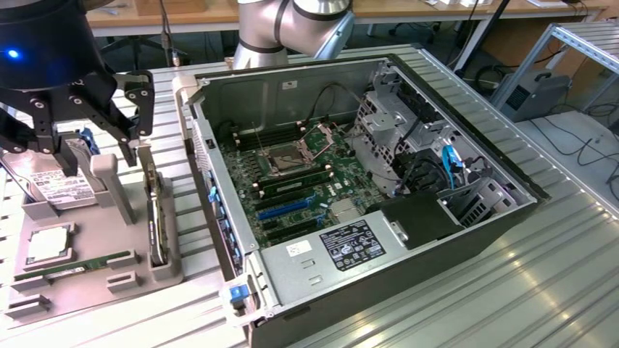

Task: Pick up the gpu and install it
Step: 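Pick up the gpu and move the gpu toward the slot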

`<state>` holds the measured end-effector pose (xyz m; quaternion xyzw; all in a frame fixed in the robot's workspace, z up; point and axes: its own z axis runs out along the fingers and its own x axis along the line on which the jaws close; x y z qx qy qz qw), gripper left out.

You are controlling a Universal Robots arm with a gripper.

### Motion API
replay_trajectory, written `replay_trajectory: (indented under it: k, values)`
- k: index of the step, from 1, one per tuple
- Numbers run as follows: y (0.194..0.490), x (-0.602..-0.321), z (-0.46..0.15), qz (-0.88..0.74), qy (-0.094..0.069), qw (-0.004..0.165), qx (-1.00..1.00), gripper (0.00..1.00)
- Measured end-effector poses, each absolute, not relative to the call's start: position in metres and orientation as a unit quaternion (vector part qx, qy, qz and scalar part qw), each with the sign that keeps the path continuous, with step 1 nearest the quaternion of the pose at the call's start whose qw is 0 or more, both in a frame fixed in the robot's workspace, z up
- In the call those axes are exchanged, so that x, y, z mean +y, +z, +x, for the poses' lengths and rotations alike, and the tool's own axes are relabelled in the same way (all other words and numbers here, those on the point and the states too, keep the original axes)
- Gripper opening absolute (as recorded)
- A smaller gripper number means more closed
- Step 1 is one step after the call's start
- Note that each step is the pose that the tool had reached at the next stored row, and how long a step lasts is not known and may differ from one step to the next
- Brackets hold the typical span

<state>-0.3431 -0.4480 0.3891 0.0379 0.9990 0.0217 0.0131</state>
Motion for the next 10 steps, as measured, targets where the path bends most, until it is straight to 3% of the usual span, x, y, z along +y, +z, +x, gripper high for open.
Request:
replay_trajectory:
  k: [10]
  values:
    - [0.3841, -0.448, -0.3432, 0.038, 0.022, 0.013, 0.999, 0.6]
